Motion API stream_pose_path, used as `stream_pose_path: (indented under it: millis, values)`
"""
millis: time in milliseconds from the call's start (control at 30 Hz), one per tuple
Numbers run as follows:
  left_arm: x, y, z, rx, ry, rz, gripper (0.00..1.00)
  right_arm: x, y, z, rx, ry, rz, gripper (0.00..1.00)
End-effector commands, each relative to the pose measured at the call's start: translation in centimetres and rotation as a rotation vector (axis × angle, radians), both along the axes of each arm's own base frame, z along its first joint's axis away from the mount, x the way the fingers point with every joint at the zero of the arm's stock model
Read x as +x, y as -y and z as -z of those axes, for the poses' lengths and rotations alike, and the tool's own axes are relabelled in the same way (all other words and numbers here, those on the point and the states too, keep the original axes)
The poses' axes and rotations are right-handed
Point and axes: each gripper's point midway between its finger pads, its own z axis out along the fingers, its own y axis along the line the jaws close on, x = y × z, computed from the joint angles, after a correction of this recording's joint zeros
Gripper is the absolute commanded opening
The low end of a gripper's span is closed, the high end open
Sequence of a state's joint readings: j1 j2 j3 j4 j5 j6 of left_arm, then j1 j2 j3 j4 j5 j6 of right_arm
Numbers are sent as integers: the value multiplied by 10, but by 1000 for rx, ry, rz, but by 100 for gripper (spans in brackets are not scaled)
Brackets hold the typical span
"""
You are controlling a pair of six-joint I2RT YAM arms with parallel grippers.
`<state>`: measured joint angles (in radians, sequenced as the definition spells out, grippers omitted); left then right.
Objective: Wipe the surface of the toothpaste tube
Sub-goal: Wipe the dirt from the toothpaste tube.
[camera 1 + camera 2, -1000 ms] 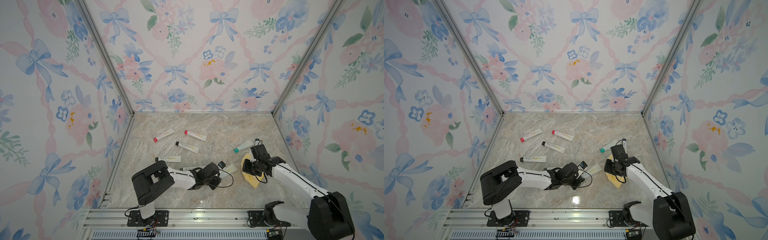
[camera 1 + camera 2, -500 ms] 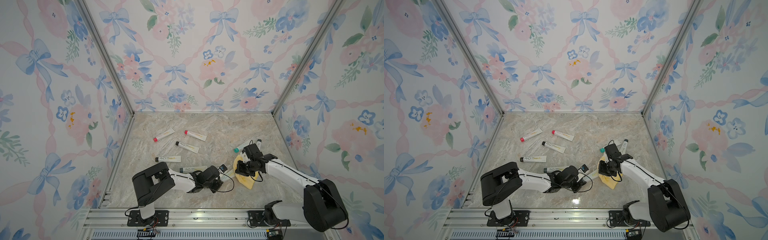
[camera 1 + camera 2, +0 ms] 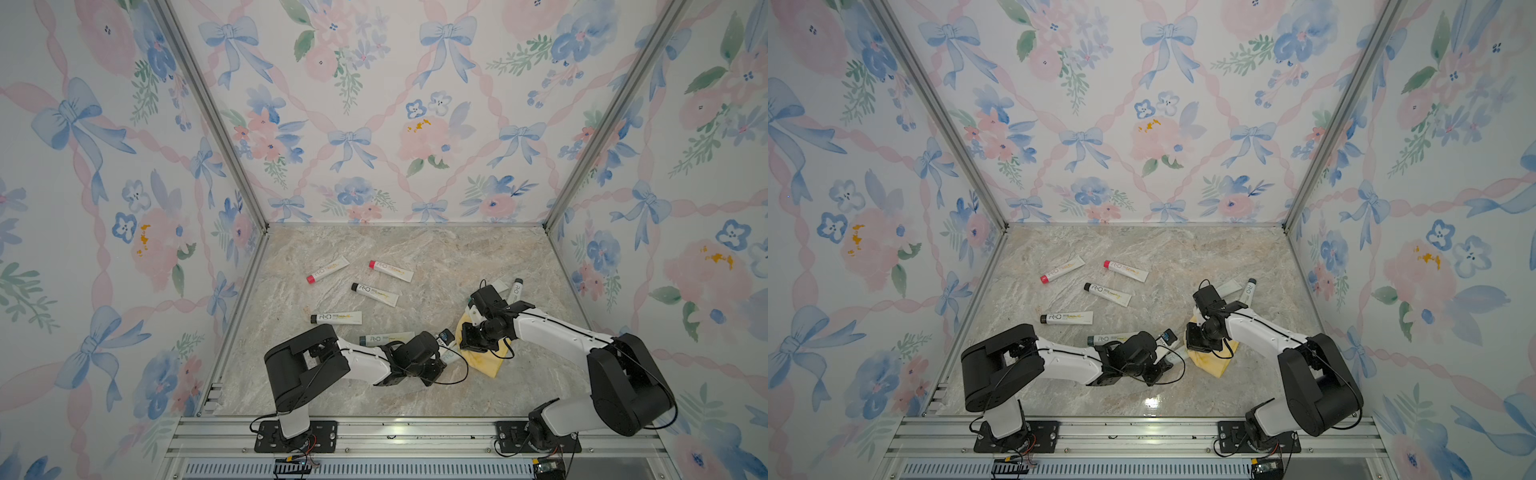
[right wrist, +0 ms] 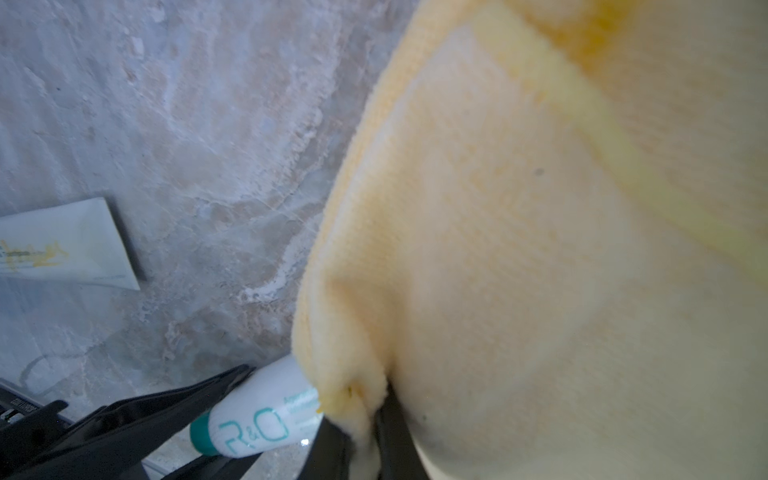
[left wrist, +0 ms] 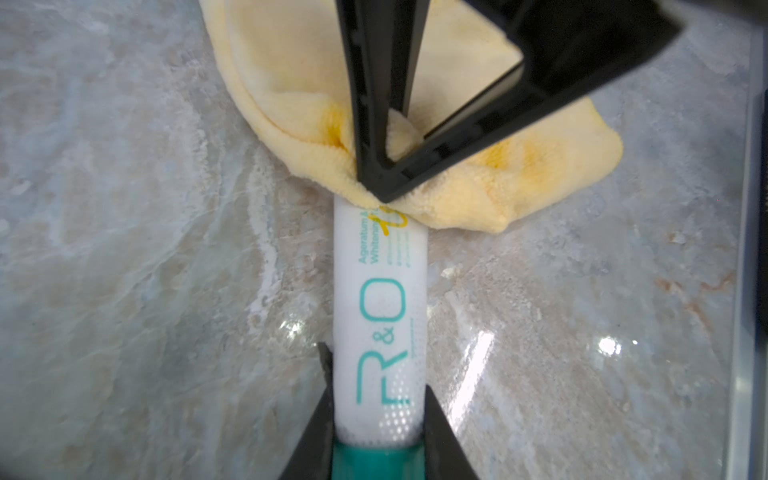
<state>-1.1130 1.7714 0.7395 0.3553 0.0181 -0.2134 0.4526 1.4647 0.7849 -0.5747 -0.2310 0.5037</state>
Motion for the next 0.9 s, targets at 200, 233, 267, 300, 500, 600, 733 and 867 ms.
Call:
stream_pose_path:
  millis: [200,233,267,300,500,600,733,867]
  values:
    - [-11,-21,23,89,-33,9,26,3,52,18,-270,8,33,13]
    - [-11,-22,23,90,-33,9,26,3,53,19,-277,8,34,13]
    - [-11,-22,23,90,-34,7,26,3,52,20,-274,6,33,13]
    - [-10,-22,23,89,-32,6,26,2,49,22,-261,1,30,13]
    - [-9,-21,25,94,-32,4,26,-11,12,20,-110,-31,-17,13]
    - [-8,-21,25,93,-31,2,26,-21,-8,14,-2,-49,-33,13]
    - [-7,-20,25,92,-34,2,26,-32,-26,10,81,-72,-57,13]
    - [-7,-20,25,93,-34,3,25,-38,-37,13,141,-100,-60,13]
